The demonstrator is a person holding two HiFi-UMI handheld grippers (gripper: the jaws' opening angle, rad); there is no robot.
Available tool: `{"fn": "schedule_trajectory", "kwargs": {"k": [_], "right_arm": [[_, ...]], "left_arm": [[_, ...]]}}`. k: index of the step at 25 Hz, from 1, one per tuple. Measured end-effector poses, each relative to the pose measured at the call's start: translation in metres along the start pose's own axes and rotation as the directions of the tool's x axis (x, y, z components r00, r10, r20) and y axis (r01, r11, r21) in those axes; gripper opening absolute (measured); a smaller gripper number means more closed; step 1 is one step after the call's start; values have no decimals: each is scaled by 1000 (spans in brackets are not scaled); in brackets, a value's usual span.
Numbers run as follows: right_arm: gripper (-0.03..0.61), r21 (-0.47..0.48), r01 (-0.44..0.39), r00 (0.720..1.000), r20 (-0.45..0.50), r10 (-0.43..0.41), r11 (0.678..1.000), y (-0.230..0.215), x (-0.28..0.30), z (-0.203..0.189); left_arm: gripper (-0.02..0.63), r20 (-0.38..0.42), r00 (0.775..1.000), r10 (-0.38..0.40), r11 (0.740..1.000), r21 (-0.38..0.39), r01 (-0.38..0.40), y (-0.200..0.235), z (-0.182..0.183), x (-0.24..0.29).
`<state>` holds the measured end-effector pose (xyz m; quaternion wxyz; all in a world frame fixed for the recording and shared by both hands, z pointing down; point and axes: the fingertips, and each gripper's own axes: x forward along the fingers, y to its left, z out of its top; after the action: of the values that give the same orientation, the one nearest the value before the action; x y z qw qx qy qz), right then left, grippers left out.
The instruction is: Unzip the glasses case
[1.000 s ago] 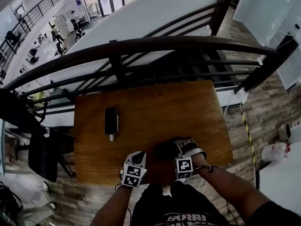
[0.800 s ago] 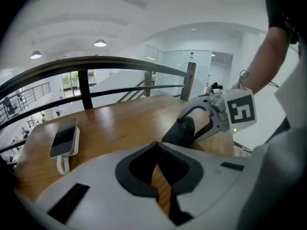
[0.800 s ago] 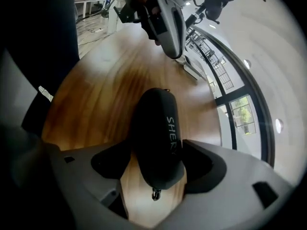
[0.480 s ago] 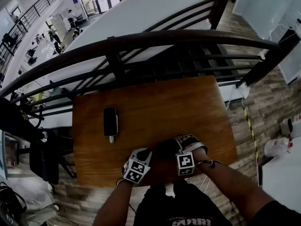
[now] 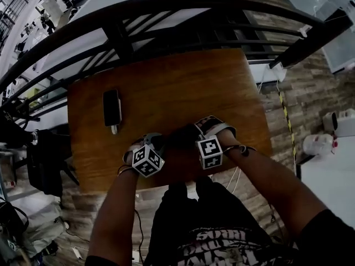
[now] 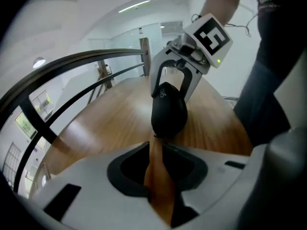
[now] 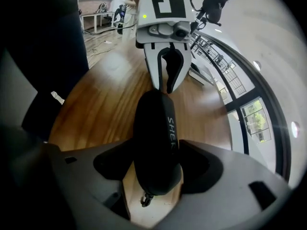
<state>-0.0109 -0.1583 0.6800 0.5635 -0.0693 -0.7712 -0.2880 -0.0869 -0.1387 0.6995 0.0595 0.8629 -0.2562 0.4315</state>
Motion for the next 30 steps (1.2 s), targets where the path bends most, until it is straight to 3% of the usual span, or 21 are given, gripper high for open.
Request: {"fn": "schedule_trajectory", "kwargs": {"k": [5, 12, 16, 22, 24, 26, 30], "right_arm": [[290, -38, -43, 999, -27, 42, 998, 5, 4, -12], [290, -45, -62, 998, -27, 61, 997, 4, 11, -7], [291, -41, -73, 997, -30, 72, 996, 7, 10, -13], [291, -40, -73, 997, -33, 72, 997, 7, 10, -12], [291, -39, -73, 997, -34, 72, 997, 7, 10, -12], [293, -36, -72, 997, -34, 71, 997, 7, 10, -13], [295, -16, -60, 997, -44, 59, 998, 6, 11, -14]], "left_arm": [[84, -6, 1000, -25, 988, 151, 25, 2, 8, 8], [70, -26, 996, -86, 942, 323, 90, 3, 10, 2], [48, -60, 992, -114, 891, 435, 129, -3, 16, 5], [60, -128, 984, -121, 772, 611, 175, -8, 13, 6], [44, -136, 984, -117, 750, 637, 178, -9, 13, 6], [22, -134, 986, -104, 754, 636, 166, -8, 12, 5], [8, -128, 989, -76, 824, 550, 134, -7, 11, 5]]}}
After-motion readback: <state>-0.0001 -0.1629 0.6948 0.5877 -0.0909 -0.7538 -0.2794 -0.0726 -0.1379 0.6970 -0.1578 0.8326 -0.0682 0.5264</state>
